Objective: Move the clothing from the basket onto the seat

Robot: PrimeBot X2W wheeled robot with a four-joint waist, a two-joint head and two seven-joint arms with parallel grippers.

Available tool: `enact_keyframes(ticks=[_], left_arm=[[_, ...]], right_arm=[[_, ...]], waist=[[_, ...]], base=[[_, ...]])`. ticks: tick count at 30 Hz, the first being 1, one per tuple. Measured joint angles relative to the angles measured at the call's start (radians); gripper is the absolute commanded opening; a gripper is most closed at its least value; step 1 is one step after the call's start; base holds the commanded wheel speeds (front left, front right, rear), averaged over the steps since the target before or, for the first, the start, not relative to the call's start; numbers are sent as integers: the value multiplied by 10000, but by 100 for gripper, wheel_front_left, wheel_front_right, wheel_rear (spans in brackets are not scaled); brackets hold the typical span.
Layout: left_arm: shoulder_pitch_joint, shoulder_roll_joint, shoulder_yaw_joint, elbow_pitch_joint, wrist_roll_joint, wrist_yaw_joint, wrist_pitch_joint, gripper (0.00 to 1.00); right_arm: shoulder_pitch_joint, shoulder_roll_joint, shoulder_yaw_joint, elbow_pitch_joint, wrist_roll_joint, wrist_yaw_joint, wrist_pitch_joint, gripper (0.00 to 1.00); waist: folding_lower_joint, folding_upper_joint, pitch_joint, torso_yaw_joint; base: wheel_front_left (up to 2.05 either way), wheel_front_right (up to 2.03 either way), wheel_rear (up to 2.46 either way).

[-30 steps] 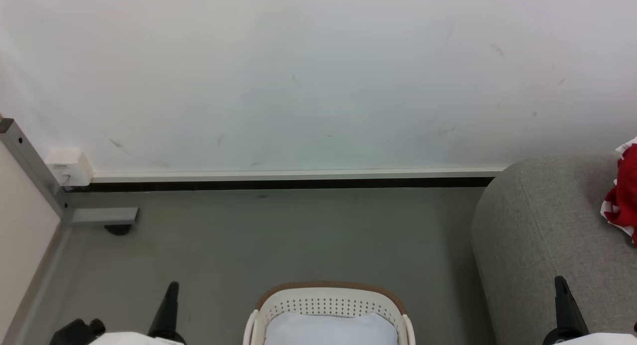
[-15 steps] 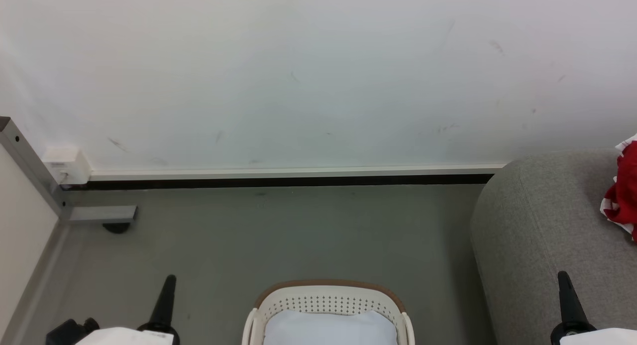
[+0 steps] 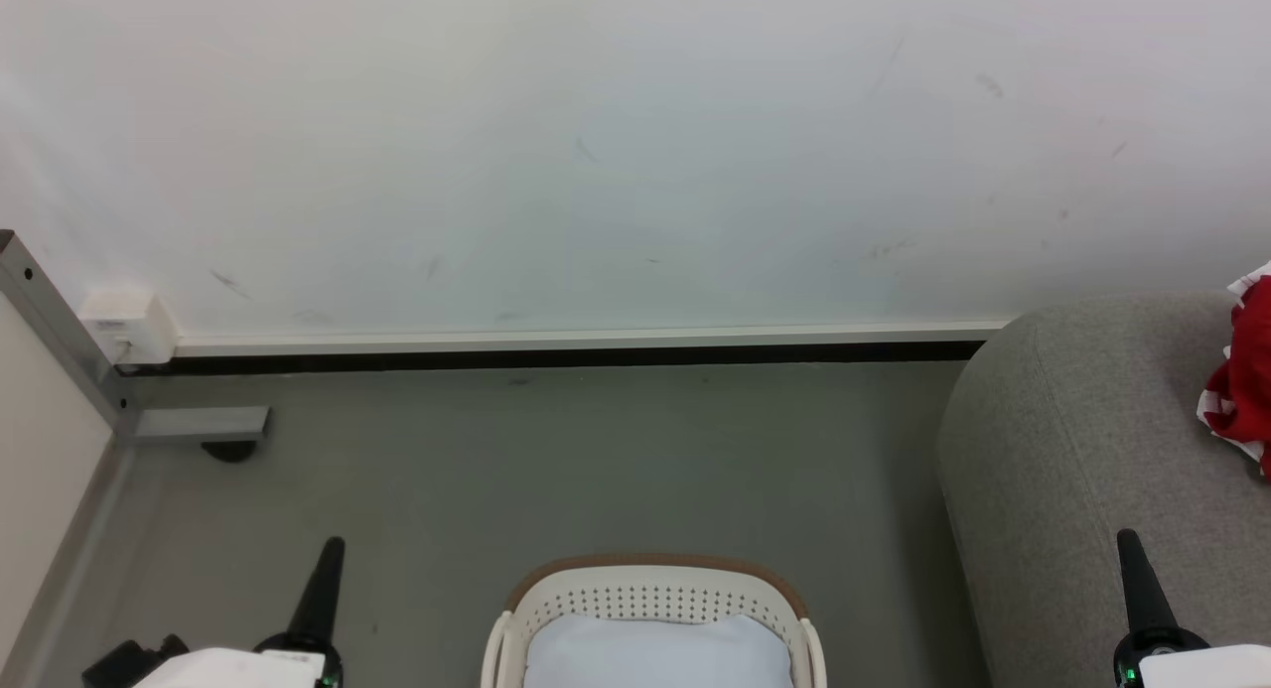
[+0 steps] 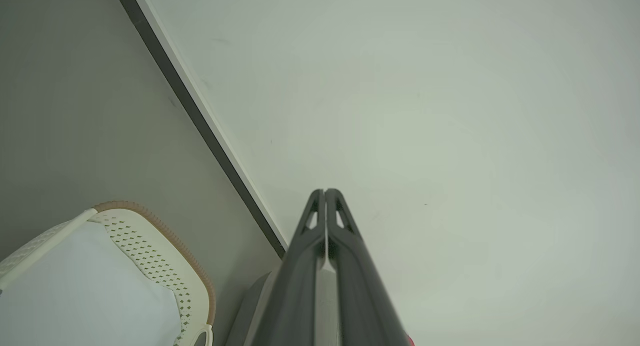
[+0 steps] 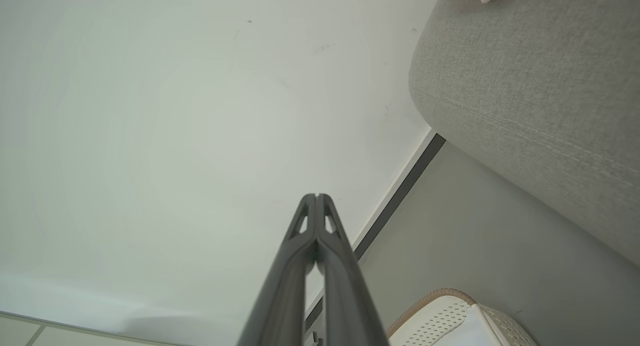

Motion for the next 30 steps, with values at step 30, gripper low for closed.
enact_keyframes(ticks=[30], left_arm=[[-295, -362, 713, 63, -1862, -397, 614, 0]], right_arm=[[-187, -25, -165, -244, 2447, -2, 593, 0]], waist=[[0, 0, 158, -66]], base=[[0, 0, 0]])
